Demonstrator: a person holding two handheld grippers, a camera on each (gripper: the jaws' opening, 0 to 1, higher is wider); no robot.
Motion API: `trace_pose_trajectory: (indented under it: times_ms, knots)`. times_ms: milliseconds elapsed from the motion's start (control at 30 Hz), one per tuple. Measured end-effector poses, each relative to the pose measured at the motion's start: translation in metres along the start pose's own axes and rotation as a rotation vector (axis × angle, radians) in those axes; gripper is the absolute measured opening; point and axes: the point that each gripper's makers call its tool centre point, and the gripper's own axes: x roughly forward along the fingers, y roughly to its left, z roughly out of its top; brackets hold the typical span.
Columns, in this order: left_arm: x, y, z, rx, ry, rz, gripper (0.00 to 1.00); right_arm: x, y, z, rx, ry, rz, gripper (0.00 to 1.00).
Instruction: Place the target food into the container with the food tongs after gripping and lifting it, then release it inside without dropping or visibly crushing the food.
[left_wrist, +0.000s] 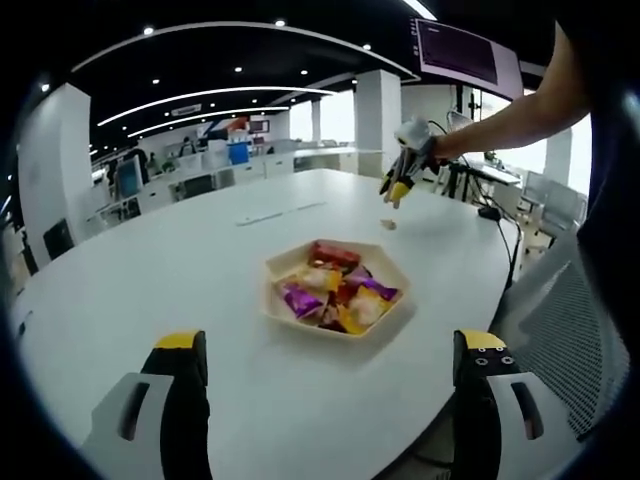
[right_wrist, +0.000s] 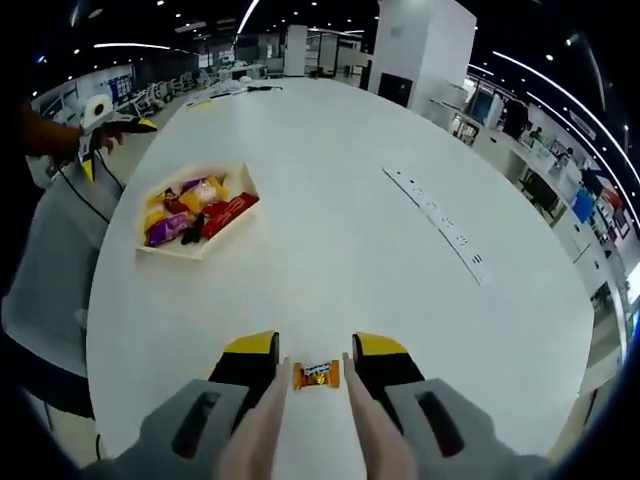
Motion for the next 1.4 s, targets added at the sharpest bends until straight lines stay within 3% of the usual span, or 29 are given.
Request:
trace_pose_trajectory:
  times_ms: [867, 1133, 1400]
  knots:
    - [0.003, 0.003, -0.004, -0.02, 0.024, -0.001, 1.0, 0.031, 0.0, -0.035, 0.045, 0.032, 0.009, 0.28]
    - [0.003, 0.002, -0.005, -0.023, 0.026, -0.008, 0.99, 0.03, 0.001, -0.036, 0.086, 0.038, 0.001, 0.24]
    - [0.002, 0.003, -0.004, -0.028, 0.021, -0.002, 0.99, 0.032, -0.006, -0.036, 0.182, 0.087, -0.043, 0.19]
